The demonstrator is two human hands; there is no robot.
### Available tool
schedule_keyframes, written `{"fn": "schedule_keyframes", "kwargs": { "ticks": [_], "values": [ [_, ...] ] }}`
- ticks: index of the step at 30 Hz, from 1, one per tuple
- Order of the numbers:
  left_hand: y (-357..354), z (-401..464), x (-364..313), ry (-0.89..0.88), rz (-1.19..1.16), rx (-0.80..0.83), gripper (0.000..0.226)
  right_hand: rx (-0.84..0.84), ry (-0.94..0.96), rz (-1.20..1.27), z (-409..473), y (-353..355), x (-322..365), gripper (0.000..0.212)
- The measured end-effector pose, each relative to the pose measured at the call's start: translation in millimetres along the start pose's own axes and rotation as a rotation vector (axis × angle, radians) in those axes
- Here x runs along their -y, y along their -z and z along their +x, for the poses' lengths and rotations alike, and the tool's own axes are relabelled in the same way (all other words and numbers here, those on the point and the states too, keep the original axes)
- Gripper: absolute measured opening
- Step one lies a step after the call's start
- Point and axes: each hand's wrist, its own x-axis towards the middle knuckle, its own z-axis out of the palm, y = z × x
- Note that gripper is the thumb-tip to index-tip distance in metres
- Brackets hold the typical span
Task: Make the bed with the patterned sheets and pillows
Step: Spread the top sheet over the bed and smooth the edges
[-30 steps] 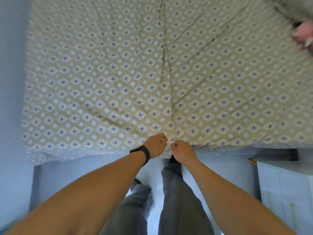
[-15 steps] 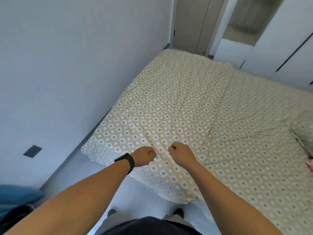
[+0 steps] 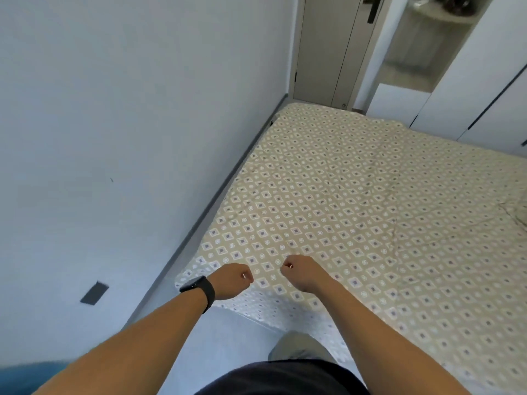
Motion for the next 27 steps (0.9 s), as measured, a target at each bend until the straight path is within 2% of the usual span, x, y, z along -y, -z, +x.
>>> {"fn": "schedule_keyframes", "kwargs": {
  "ticks": [5,10,14,20,27],
  "values": [
    [39.5,37.4,26.4,-0.020,0.043,0.021,0.024,0.002,-0.064,-0.036,44.4,1.5,23.4,0.040],
    [74.7,66.2,57.7,-0.043,0.108,0.056,0.020,0.037,-0.088,-0.120,93.6,-0.1,44.3,0.029],
    [103.1,86.4,85.4,-0.068,0.173,0.124,0.021,0.104,-0.120,-0.097,113.5,-13.8,71.4,0.026],
    [135.3,137.5,98.1,-0.142,0.290,0.189,0.020,0.009,-0.266,0.077,132.8,-32.3,78.7,0.028],
    [168.1,179.0,141.5,-0.261,0.585,0.435,0.020,-0.197,-0.579,0.429,159.5,-66.0,100.7,0.028]
  ]
}}
